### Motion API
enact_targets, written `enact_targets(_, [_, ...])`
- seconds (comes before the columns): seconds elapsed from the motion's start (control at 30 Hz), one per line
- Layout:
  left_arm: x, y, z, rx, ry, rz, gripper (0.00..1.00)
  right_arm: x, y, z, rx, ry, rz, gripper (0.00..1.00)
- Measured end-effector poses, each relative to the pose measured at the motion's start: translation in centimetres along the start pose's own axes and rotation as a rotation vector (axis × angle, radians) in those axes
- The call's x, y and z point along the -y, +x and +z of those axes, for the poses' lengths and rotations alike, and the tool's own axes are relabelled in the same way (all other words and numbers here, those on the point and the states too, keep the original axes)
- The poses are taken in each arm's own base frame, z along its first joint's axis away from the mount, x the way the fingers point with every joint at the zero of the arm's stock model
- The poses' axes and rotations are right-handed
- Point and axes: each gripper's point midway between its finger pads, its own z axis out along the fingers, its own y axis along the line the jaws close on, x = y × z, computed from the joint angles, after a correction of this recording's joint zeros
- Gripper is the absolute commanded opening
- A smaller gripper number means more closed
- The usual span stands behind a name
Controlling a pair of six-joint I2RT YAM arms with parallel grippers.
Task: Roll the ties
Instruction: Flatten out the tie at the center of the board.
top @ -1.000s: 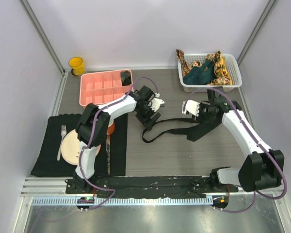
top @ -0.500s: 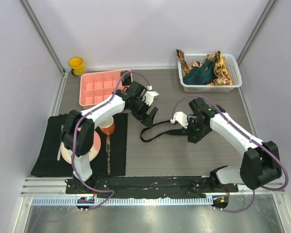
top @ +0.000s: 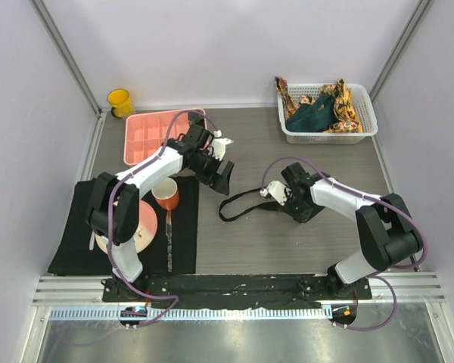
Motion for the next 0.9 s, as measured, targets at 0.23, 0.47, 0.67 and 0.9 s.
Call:
enact_targets(0.23, [1.0,1.4,-1.0,0.001,0.037,0.063,0.82,1.3,-0.1,-0.2,-0.007,0.057,0.071,0.01])
enact_targets(0.47, [2.1,3.4,-0.9,-0.036,0.051,0.250,0.82,12.0,-1.5,-7.8,0.177,0.225,0.352,0.01])
enact_targets(0.67, [4.8,4.5,0.9,-0.091,0.056,0.441,0.84,19.9,2.8,-14.3,0.267,0.394,0.543,0.01])
enact_targets(0.9, [5.1,5.3,4.5,-0.169,0.012,0.526,0.84,23.0,11.1,-11.9,0.139,0.365,0.748,0.01])
